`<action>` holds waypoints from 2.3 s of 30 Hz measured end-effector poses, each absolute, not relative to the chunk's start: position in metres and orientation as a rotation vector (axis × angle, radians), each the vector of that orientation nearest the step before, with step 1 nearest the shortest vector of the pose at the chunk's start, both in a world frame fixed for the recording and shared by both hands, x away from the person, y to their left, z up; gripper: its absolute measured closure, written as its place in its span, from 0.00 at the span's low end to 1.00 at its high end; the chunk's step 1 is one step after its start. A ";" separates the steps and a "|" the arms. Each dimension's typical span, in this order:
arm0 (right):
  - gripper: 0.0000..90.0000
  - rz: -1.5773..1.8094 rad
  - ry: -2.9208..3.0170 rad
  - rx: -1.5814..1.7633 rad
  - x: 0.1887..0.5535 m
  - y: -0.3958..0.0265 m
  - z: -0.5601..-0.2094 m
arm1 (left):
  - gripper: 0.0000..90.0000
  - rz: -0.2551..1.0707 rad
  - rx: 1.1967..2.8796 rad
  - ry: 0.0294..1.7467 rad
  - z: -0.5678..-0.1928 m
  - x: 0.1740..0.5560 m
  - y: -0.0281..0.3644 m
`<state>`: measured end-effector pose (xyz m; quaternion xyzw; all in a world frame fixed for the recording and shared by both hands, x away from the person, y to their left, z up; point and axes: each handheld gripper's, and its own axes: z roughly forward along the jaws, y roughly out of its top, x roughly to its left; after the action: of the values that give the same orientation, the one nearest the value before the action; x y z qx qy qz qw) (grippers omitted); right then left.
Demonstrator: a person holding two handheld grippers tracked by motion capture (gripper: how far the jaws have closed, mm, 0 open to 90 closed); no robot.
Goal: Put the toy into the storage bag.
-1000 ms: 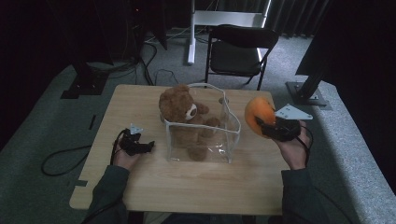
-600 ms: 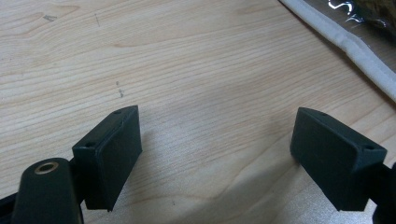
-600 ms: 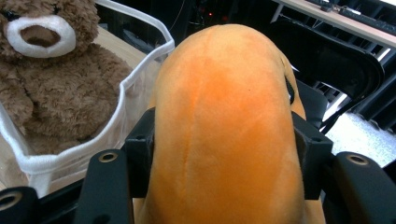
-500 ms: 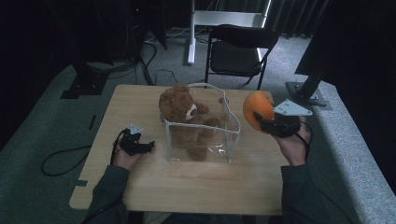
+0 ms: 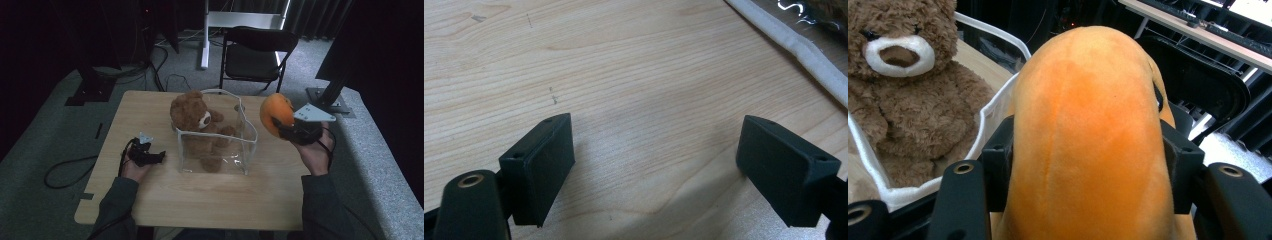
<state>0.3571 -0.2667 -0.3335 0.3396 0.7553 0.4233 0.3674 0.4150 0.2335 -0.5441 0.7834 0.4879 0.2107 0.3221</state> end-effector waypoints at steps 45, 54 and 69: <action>0.44 1.123 1.922 0.737 0.353 -0.237 -0.301 | 0.18 0.551 2.059 1.278 -0.544 0.415 0.233; 0.44 1.138 1.922 0.703 0.353 -0.228 -0.297 | 0.18 0.551 2.060 1.277 -0.544 0.415 0.233; 0.44 1.178 1.928 0.670 0.353 -0.214 -0.291 | 0.18 0.551 2.060 1.277 -0.544 0.415 0.233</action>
<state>0.3534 -0.2139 -0.2911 0.2626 0.7561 0.4617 0.3824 0.4151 0.2334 -0.5440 0.7847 0.4862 0.2098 0.3222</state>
